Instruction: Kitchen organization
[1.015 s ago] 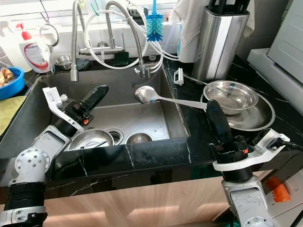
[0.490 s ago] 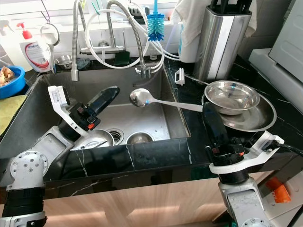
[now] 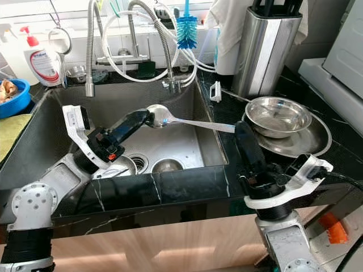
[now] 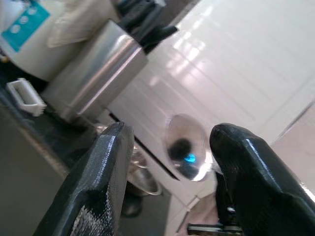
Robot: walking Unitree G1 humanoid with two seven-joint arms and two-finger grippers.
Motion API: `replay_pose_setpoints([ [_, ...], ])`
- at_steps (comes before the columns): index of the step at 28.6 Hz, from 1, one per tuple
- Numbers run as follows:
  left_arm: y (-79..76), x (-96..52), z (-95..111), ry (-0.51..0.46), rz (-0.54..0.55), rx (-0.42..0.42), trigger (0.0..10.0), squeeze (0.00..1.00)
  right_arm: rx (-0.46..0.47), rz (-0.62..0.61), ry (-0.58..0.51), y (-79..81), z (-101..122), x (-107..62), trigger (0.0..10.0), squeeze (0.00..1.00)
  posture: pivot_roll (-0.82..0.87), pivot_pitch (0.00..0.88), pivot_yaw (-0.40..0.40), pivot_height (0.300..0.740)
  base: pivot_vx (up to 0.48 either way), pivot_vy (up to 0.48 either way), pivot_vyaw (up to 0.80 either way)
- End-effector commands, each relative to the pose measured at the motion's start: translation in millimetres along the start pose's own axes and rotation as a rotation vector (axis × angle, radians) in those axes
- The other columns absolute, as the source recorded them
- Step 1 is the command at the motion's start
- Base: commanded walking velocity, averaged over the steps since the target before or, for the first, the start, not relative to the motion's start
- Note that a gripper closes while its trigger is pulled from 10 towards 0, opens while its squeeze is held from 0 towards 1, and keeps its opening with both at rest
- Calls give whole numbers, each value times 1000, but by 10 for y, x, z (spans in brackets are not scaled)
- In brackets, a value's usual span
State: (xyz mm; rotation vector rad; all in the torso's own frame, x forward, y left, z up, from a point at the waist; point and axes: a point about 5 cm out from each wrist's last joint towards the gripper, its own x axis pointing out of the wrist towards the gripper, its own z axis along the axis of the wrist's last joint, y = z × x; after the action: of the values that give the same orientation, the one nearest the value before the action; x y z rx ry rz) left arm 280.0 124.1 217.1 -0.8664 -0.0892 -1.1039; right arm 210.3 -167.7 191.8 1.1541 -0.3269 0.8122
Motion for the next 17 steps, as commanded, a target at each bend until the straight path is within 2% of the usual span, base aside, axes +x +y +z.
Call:
replay_pose_setpoints([
  [1, -66, 11, -9, 22, -33, 5, 10000, 0, 15, 26, 1, 26, -21, 14, 10000, 0, -63, 0, 32, 740, 0, 0, 0],
  [14, -124, 19, -43, 34, -71, -15, 10000, 0, 18, 21, 2, 12, -44, 5, 10000, 0, -62, 0, 34, 740, 0, 0, 0],
  [15, -135, 18, -55, 42, -78, -16, 8745, 0, 19, 19, 2, 10, -50, 1, 10000, 0, -62, 0, 34, 740, 0, 0, 0],
  [16, -135, 18, -55, 42, -78, -16, 8745, 0, 19, 19, 2, 10, -50, 1, 10000, 0, -62, 0, 34, 740, 0, 0, 0],
  [17, -138, 21, -64, 41, -78, -25, 2980, 0, 21, 16, 2, 6, -58, -3, 10000, 0, -61, 0, 36, 740, 0, 0, 0],
])
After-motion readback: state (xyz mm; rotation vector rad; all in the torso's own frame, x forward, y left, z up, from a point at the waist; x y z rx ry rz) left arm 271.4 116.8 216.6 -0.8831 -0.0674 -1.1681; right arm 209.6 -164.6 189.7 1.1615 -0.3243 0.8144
